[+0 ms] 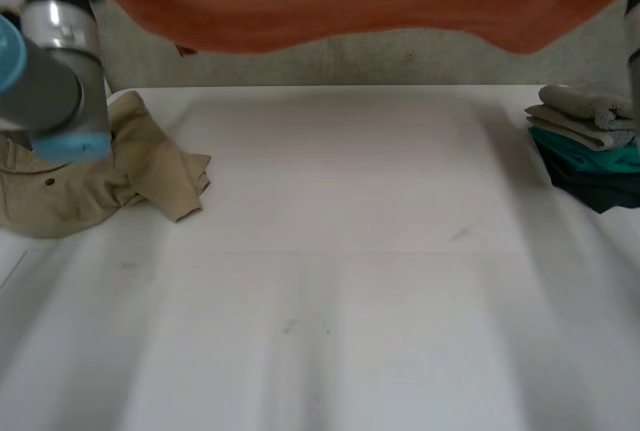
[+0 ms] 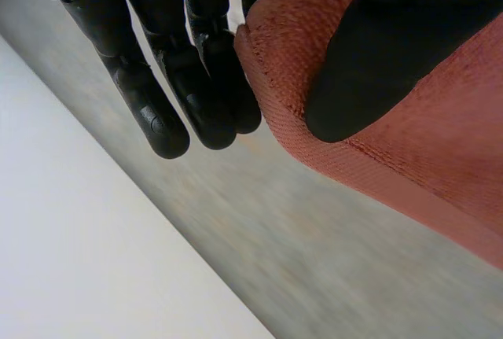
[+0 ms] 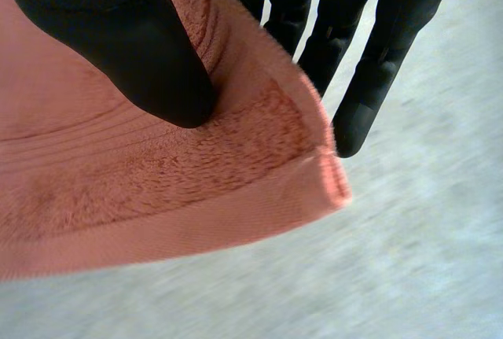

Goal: Fold the laundry.

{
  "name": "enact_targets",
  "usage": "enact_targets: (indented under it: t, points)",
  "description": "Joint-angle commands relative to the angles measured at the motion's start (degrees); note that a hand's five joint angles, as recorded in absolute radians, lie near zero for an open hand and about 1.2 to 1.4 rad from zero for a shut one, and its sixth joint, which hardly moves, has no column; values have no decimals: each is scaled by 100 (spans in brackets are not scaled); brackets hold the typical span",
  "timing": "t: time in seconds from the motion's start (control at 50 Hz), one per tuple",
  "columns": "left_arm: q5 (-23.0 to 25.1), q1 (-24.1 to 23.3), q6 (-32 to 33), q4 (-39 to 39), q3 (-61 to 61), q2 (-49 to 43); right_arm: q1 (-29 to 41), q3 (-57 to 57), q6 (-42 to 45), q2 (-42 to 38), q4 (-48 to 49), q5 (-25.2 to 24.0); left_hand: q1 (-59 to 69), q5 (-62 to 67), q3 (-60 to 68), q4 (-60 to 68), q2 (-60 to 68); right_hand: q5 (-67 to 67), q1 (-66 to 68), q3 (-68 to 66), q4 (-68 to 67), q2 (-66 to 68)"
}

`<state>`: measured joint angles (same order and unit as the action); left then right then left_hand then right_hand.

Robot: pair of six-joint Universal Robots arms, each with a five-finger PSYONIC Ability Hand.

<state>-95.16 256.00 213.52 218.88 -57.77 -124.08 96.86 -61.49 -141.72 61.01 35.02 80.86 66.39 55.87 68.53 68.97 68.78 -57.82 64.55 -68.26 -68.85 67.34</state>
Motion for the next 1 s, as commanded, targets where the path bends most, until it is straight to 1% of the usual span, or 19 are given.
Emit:
enact_targets:
  t: [0.02,0.12,0.18,0.22,0.24,0.26,0.3,0.34,0.4,0.44,0.48,0.5,0.56,0.62,0.68,0.74,0.8,0.88,1.0]
  points:
    - [94,12,-179,-162,-1341,-19,-10,-486,48,-650,-934,-149,1361,1413,1147,1103,1122,-1218,1545,-1174,-1115,1266]
    - [243,-24,-135,-214,-2325,-37,-18,-933,119,-906,-1348,-149,1361,1413,1147,1103,1122,-1218,1545,-1174,-1115,1266]
    - [243,-32,5,-547,-2966,86,-53,-1250,154,-828,-1664,-131,1361,1413,1147,1103,1122,-1218,1545,-1174,-1115,1266]
    - [208,-33,207,-969,-3353,331,-54,-1435,224,-748,-1945,-114,1361,1413,1147,1103,1122,-1218,1545,-1174,-1115,1266]
    - [156,-32,356,-1223,-3537,541,-54,-1636,320,-609,-2312,-105,1361,1413,1147,1103,1122,-1218,1545,-1174,-1115,1266]
    - [42,-32,627,-1713,-3879,952,-62,-1751,382,-520,-2525,-105,1361,1413,1147,1103,1122,-1218,1545,-1174,-1115,1266]
    - [-29,-32,770,-2093,-4144,1253,-62,-1988,522,-249,-2990,-96,1361,1413,1147,1103,1122,-1218,1545,-1174,-1115,1266]
    - [-47,-15,937,-2707,-4617,1779,-71,-2392,777,366,-3781,-70,1361,1413,1147,1103,1122,-1218,1545,-1174,-1115,1266]
    - [-21,3,1060,-3228,-5076,2352,-132,-2927,1232,1129,-4781,-61,1361,1413,1147,1103,1122,-1218,1545,-1174,-1115,1266]
    - [6,3,1209,-3807,-5454,2923,-255,-3148,1541,1448,-5171,-61,1361,1413,1147,1103,1122,-1218,1545,-1174,-1115,1266]
    - [102,-6,1350,-4203,-5674,3249,-527,-3474,2024,1852,-5637,-61,1361,1413,1147,1103,1122,-1218,1545,-1174,-1115,1266]
    - [277,-15,1490,-4544,-5832,3529,-615,-3579,2191,1975,-5751,-61,1361,1413,1147,1103,1122,-1218,1545,-1174,-1115,1266]
    - [681,-32,1605,-4977,-5991,3917,-879,-3852,2719,2275,-6007,-131,1361,1413,1147,1103,1122,-1218,1545,-1174,-1115,1266]
    - [911,-15,1579,-4943,-5974,4041,-924,-3905,2826,2276,-5833,-201,1361,1413,1147,1103,1122,-1218,1545,-1174,-1115,1266]
    - [1034,-6,1570,-4514,-5834,3884,-889,-3810,2564,2075,-5377,-280,1361,1413,1147,1103,1122,-1218,1545,-1174,-1115,1266]
    - [964,-15,1570,-3584,-5483,3200,-827,-3468,2142,1487,-4762,-237,1361,1413,1147,1103,1122,-1218,1545,-1174,-1115,1266]
    - [781,-76,1561,-2916,-5009,2541,-590,-3089,1728,1037,-4303,-202,1361,1413,1147,1103,1122,-1218,1545,-1174,-1115,1266]
    - [534,-138,1518,-2606,-4384,1863,-344,-2536,1306,502,-3952,-193,1361,1413,1147,1103,1122,-1218,1545,-1174,-1115,1266]
    - [243,-156,1386,-2456,-3022,606,-159,-1595,1130,-413,-3477,158,1361,1413,1147,1103,1122,-1218,1545,-1174,-1115,1266]
